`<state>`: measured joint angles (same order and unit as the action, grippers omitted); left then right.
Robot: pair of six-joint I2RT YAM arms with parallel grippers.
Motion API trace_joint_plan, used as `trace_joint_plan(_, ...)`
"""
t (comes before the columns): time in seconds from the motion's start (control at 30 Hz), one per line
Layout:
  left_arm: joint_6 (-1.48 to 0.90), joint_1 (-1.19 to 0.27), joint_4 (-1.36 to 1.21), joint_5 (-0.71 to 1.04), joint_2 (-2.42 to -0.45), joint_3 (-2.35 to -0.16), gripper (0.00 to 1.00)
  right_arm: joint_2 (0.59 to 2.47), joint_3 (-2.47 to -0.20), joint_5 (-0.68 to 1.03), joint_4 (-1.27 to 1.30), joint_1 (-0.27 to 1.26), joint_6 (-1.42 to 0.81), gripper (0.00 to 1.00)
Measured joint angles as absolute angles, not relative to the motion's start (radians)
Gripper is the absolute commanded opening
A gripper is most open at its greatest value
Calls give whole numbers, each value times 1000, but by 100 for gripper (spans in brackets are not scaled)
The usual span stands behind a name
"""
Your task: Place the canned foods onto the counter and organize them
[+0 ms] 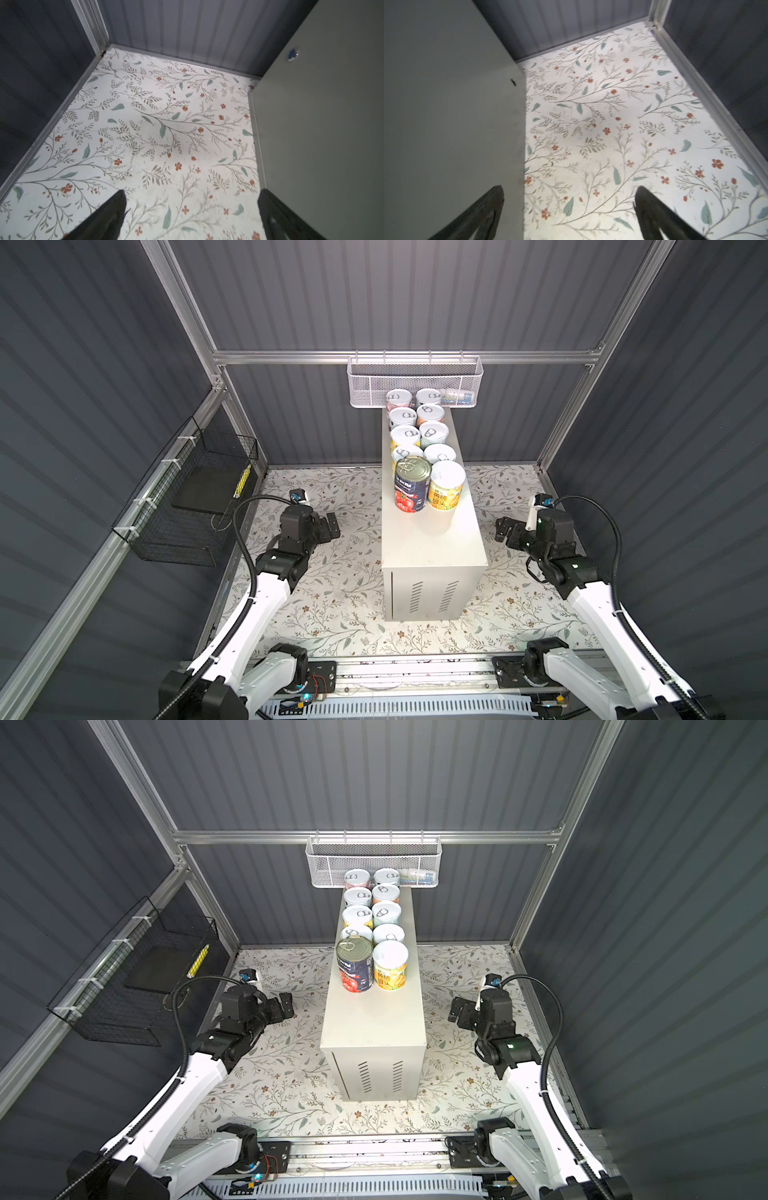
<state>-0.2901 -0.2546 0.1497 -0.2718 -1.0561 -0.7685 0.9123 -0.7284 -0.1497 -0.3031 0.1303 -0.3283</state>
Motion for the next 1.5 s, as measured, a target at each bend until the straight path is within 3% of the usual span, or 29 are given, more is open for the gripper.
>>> trace_joint_plan(0.23, -200, -232, -289, -442, -1243, -528, 100, 940, -397, -358, 148, 112, -197, 99)
trace_joint_plan(0.37, -171, -137, -484, -472, -1366, -407, 99, 1059, -350, -396, 309, 112, -131, 99)
trace_joint_plan(0.57, -155, -21, -763, -412, -1441, -292, 98, 1214, -331, -395, 541, 108, -83, 99)
trace_joint_plan(0.77, -121, -16, -1072, -284, -1689, -292, 98, 1340, -274, -312, 862, 83, -13, 99)
trace_joint_plan(0.9, -97, -16, -1052, -218, -1705, -326, 99, 1475, -228, -271, 1031, 38, -15, 99)
trace_joint_plan(1.07, -52, -25, -966, -162, -1711, -466, 99, 1477, -293, -187, 994, -21, -39, 99)
trace_joint_plan(1.5, -25, -27, -918, -137, -1711, -473, 100, 1461, -311, -106, 976, -42, -52, 99)
